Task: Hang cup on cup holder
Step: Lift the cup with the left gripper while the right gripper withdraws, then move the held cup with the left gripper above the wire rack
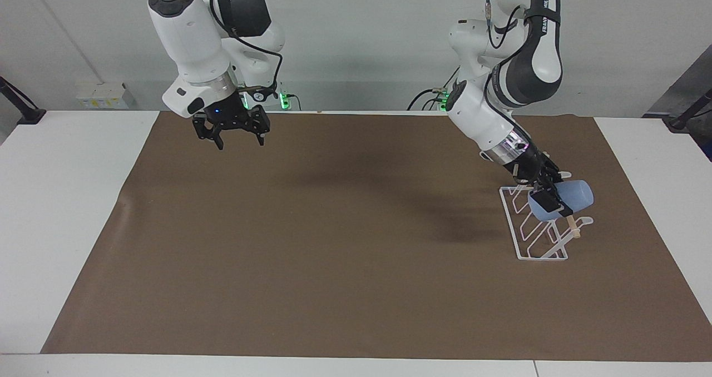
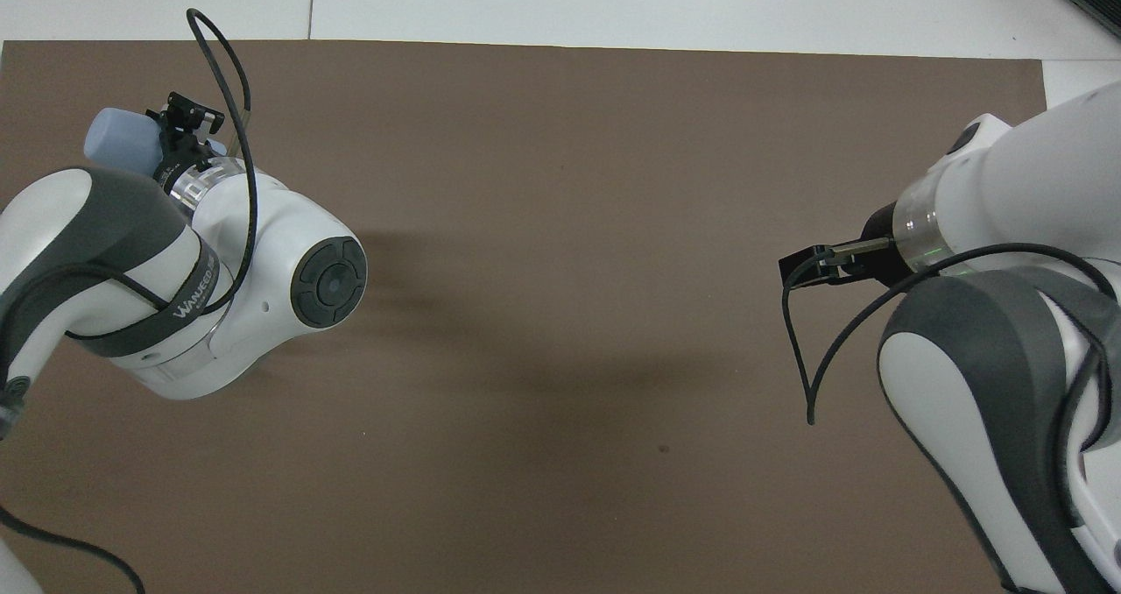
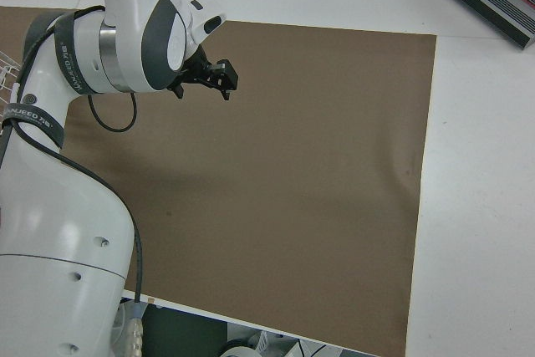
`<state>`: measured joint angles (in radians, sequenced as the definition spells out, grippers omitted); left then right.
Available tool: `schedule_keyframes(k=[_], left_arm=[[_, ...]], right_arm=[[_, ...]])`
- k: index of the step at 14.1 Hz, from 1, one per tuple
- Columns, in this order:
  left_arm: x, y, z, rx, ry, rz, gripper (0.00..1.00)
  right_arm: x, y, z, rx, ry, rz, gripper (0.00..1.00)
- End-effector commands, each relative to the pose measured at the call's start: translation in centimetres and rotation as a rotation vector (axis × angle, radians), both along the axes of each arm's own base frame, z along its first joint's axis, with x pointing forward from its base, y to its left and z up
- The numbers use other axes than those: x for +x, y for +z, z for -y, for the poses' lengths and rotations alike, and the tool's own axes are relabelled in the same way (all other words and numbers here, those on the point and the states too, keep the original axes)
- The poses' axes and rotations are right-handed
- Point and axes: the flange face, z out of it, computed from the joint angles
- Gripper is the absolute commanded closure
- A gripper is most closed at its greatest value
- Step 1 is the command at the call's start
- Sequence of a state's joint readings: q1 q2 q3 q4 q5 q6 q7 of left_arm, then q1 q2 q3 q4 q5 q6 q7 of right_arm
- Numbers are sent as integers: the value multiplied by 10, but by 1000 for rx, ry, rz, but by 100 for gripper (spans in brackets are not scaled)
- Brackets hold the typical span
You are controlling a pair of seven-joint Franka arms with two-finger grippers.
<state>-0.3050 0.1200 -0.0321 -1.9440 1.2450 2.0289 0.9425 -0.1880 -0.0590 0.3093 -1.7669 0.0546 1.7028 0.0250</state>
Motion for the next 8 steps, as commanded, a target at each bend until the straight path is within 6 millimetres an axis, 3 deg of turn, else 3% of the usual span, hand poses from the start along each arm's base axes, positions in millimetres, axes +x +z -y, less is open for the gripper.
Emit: schedule_keyframes(k=[1, 5, 8], left_arm=[[0, 0, -6, 9, -11, 9, 100], [-3, -6, -6, 0, -12, 7, 100], [-5, -8, -7, -8, -6, 13, 100]], right_arm=[[-15, 14, 21, -30, 7, -22, 0], [-26, 10, 28, -37, -4, -72, 0], [-46, -13, 35, -53, -22, -103, 0]])
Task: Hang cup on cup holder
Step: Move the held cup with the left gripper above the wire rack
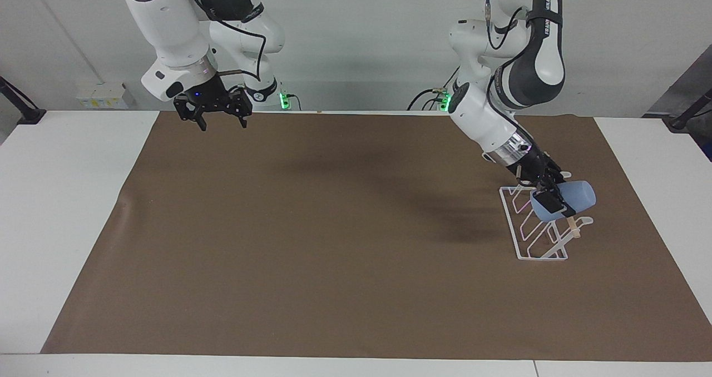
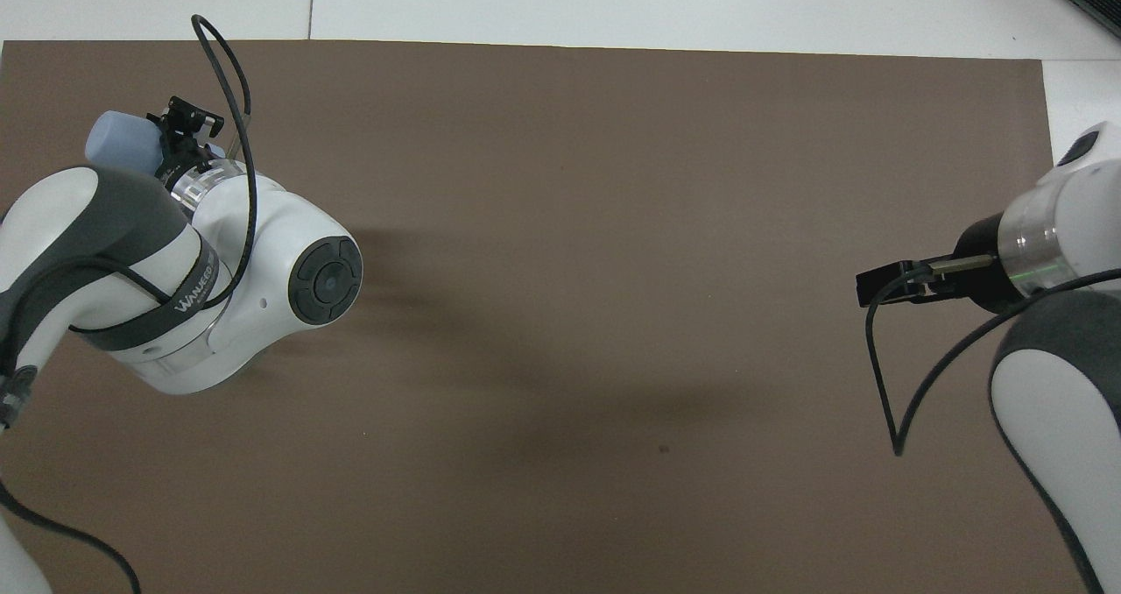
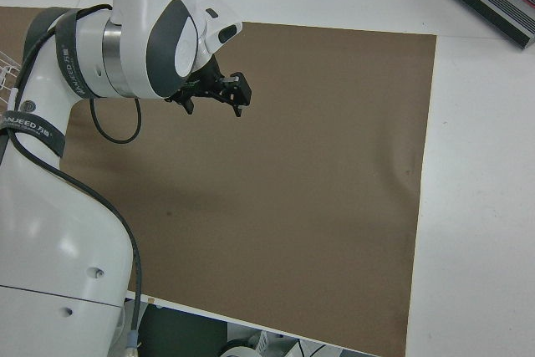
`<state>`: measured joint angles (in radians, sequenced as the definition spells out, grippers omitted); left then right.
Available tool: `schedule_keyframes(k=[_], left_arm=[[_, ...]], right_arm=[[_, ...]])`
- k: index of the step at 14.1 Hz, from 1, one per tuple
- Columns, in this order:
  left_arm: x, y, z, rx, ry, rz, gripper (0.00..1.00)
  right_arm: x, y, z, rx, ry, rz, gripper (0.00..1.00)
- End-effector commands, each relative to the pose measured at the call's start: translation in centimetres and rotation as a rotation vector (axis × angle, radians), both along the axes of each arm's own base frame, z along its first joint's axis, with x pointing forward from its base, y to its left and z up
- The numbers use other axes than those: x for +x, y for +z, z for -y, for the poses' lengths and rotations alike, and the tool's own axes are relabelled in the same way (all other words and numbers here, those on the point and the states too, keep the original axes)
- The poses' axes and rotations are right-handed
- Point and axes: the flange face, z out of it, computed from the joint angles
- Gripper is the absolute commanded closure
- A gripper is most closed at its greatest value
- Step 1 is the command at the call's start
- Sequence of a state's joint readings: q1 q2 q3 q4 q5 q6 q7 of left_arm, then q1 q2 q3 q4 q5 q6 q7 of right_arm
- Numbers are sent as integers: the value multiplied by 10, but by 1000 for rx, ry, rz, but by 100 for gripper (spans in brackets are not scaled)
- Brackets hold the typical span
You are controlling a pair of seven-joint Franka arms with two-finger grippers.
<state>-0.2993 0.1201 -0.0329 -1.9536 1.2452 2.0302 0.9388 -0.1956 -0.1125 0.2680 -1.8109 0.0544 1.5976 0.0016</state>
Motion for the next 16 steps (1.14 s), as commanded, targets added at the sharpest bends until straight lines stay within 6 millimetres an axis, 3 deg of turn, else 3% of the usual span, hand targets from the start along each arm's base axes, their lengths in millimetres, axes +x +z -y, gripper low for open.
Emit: schedule_keyframes(k=[1, 11, 14, 16], left_arm=[[-4, -4, -3, -14, -11, 25, 100], [-5, -5, -4, -14, -8, 24, 100], [-4, -9, -4, -7, -9, 21, 100], [-13, -23, -5, 58, -61, 8, 100]], right_arm=[[-22, -13, 10, -35, 3, 0, 0], [-14, -9, 25, -16, 124, 36, 0], [-11, -7, 27, -15, 112, 42, 0], [-12, -7, 25, -6, 118, 38, 0]])
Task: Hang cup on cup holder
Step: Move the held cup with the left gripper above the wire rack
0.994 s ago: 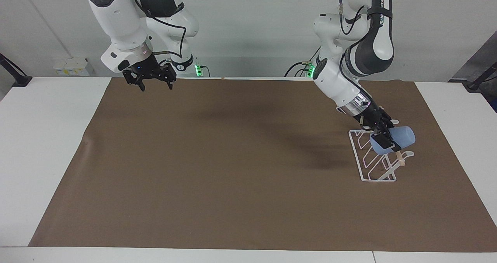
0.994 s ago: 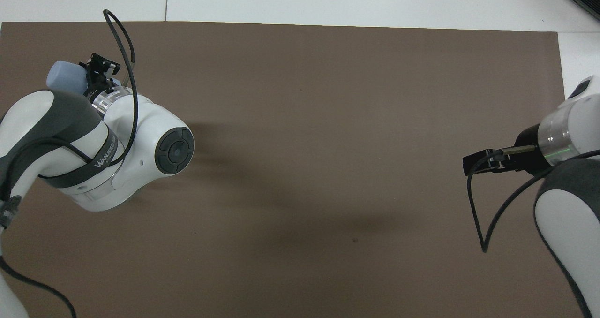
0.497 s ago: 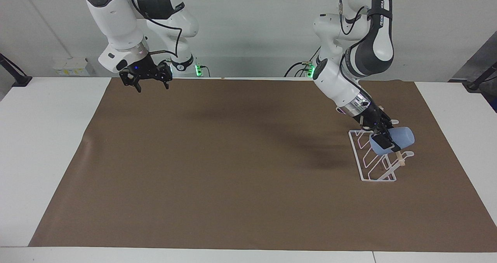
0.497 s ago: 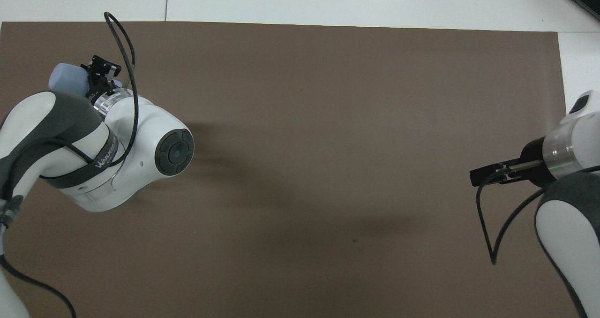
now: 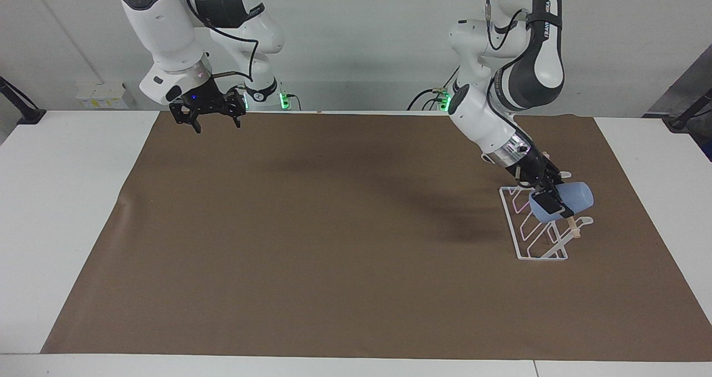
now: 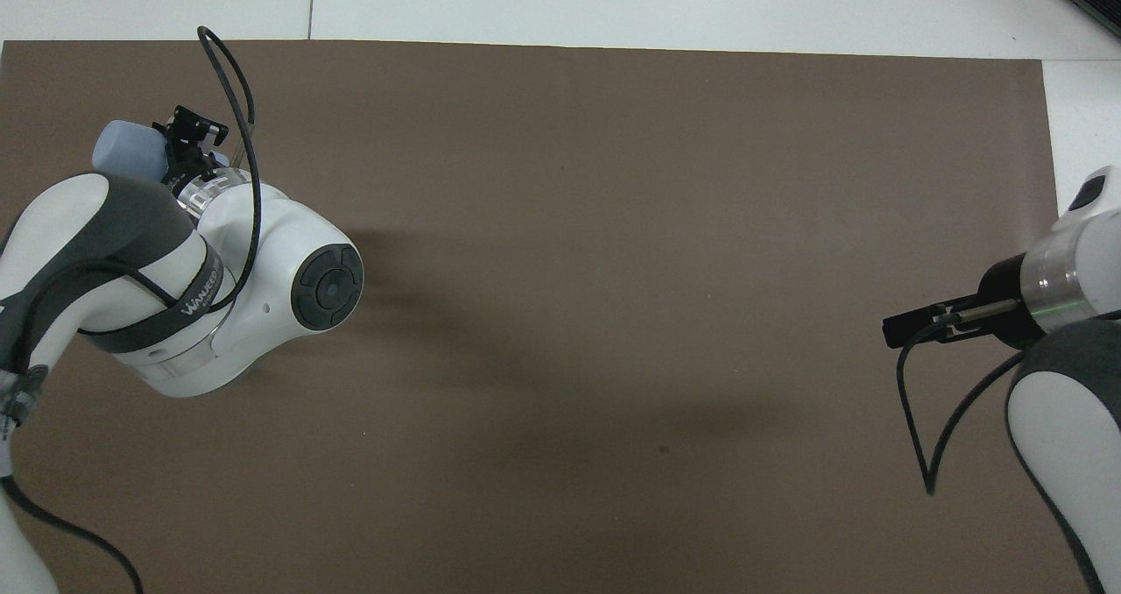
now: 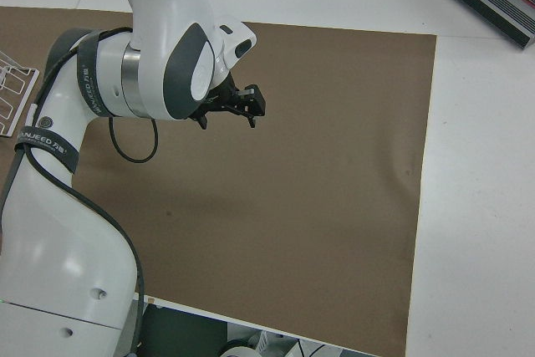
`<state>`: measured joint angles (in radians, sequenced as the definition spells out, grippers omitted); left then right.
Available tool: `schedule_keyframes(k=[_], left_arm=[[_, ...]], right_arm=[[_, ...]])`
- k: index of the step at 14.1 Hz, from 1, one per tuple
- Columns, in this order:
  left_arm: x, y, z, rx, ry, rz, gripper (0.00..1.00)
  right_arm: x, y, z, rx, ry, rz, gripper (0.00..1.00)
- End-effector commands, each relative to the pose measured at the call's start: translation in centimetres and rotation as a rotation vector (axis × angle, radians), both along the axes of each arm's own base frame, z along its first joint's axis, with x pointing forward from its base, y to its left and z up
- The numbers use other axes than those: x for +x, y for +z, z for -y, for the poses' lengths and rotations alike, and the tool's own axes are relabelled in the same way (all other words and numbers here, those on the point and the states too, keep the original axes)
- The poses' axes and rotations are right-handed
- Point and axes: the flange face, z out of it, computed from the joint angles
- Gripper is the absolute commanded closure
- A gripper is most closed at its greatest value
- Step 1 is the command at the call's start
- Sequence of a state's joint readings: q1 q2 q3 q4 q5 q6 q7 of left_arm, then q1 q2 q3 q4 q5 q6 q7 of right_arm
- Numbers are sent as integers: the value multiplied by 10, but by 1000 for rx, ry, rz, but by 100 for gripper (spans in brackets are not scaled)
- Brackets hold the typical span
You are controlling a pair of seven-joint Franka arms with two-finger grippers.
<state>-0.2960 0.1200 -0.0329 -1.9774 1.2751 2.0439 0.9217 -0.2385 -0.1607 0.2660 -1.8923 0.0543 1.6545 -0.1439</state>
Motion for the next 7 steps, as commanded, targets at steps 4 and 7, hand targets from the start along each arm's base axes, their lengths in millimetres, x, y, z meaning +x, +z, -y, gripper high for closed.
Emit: schedule_keyframes(k=[4, 7], left_arm=[[-9, -10, -3, 54, -64, 18, 100], [-12, -18, -3, 53, -104, 23, 100]], right_arm=[[-2, 3, 0, -6, 28, 15, 0], [-2, 3, 1, -6, 25, 15, 0]])
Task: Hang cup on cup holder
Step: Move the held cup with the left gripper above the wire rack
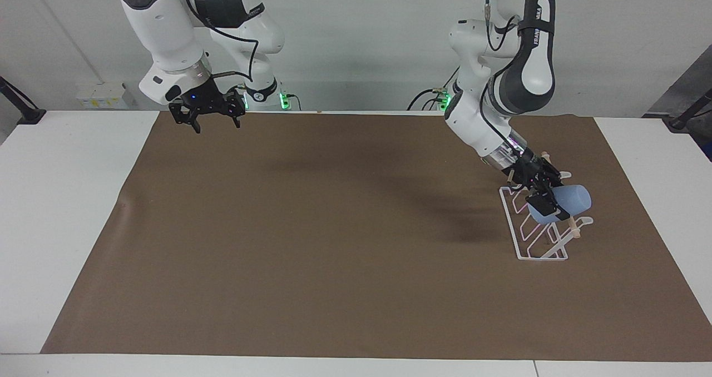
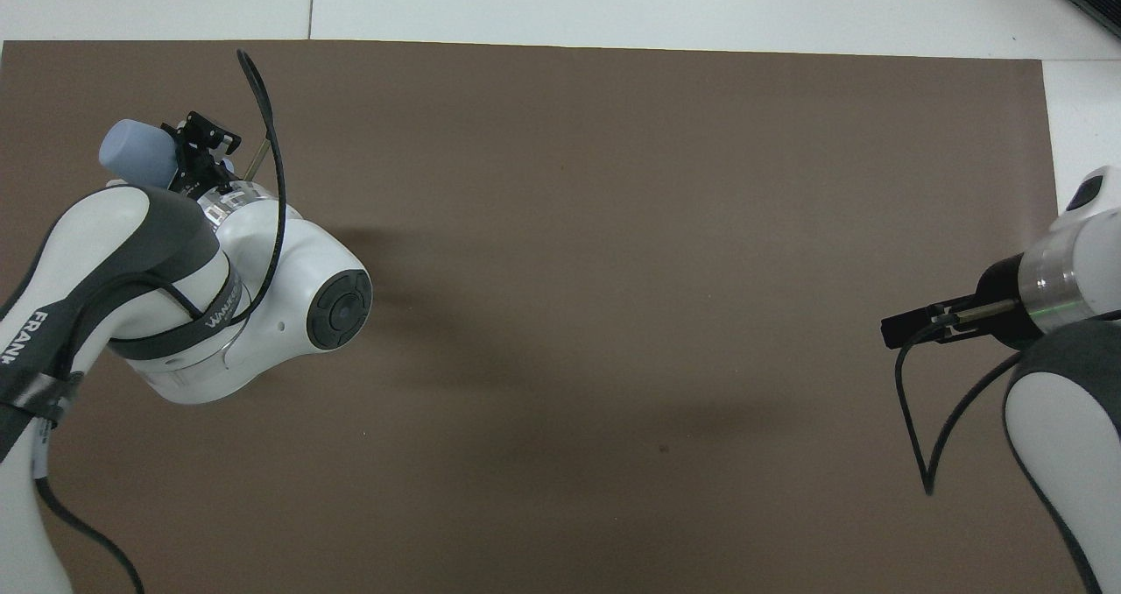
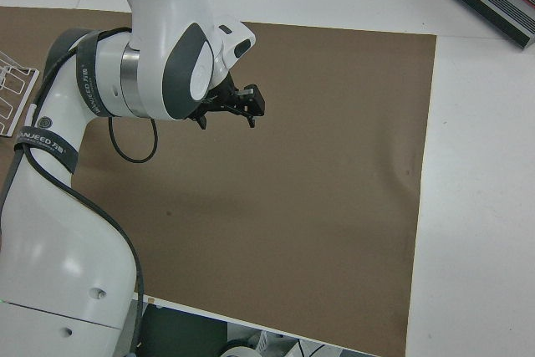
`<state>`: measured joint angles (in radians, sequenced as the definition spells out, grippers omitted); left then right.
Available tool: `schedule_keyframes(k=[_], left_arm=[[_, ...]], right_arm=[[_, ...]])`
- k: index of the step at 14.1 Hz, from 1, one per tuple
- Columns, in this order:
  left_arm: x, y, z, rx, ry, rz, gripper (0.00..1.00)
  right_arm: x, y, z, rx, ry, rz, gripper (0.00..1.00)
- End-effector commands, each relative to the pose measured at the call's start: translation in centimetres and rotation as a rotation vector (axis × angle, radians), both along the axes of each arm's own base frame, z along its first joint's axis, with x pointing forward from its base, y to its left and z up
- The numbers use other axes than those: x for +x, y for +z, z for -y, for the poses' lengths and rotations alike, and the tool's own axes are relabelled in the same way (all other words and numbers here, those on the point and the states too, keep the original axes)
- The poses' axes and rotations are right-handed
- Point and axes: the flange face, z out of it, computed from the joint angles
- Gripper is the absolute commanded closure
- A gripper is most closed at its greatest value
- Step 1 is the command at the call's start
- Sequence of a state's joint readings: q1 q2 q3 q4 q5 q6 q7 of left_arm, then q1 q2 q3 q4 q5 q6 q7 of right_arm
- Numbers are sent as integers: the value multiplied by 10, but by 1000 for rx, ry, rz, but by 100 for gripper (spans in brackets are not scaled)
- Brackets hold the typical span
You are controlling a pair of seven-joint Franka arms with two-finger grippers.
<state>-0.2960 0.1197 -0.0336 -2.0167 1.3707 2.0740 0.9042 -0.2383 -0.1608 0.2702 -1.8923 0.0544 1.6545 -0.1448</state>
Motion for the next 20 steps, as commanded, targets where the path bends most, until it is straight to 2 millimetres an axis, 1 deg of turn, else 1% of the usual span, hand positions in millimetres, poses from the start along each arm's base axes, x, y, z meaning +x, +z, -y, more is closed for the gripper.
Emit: schedule_keyframes(k=[1, 3, 5, 7, 9, 10, 11, 12, 13, 16, 17, 20], left_arm=[[-6, -8, -12, -20, -33, 14, 100], [-7, -15, -18, -35, -35, 18, 100], [-6, -15, -23, -34, -26, 20, 100], [-4, -9, -24, -30, -14, 31, 100], [-4, -9, -25, -29, -15, 31, 100], [-5, -11, -24, -34, -20, 27, 100], [-5, -14, -27, -44, -27, 22, 100], [-1, -24, -40, -72, -32, 7, 100], [0, -27, -44, -81, -31, 4, 100], [0, -25, -42, -77, -28, 7, 100], [1, -25, -43, -78, -26, 8, 1], [1, -23, -40, -75, -33, 8, 0]], right_arm=[[-2, 3, 3, -5, 20, 15, 0], [-2, 3, 3, -5, 20, 15, 0], [-2, 3, 3, -5, 20, 15, 0], [-2, 3, 3, -5, 20, 15, 0], [-2, 3, 3, -5, 20, 15, 0], [-2, 3, 3, -5, 20, 15, 0], [-2, 3, 3, -5, 20, 15, 0], [-2, 3, 3, -5, 20, 15, 0], [-2, 3, 3, -5, 20, 15, 0], [-2, 3, 3, -5, 20, 15, 0], [-2, 3, 3, -5, 20, 15, 0], [-2, 4, 3, -6, 20, 17, 0]])
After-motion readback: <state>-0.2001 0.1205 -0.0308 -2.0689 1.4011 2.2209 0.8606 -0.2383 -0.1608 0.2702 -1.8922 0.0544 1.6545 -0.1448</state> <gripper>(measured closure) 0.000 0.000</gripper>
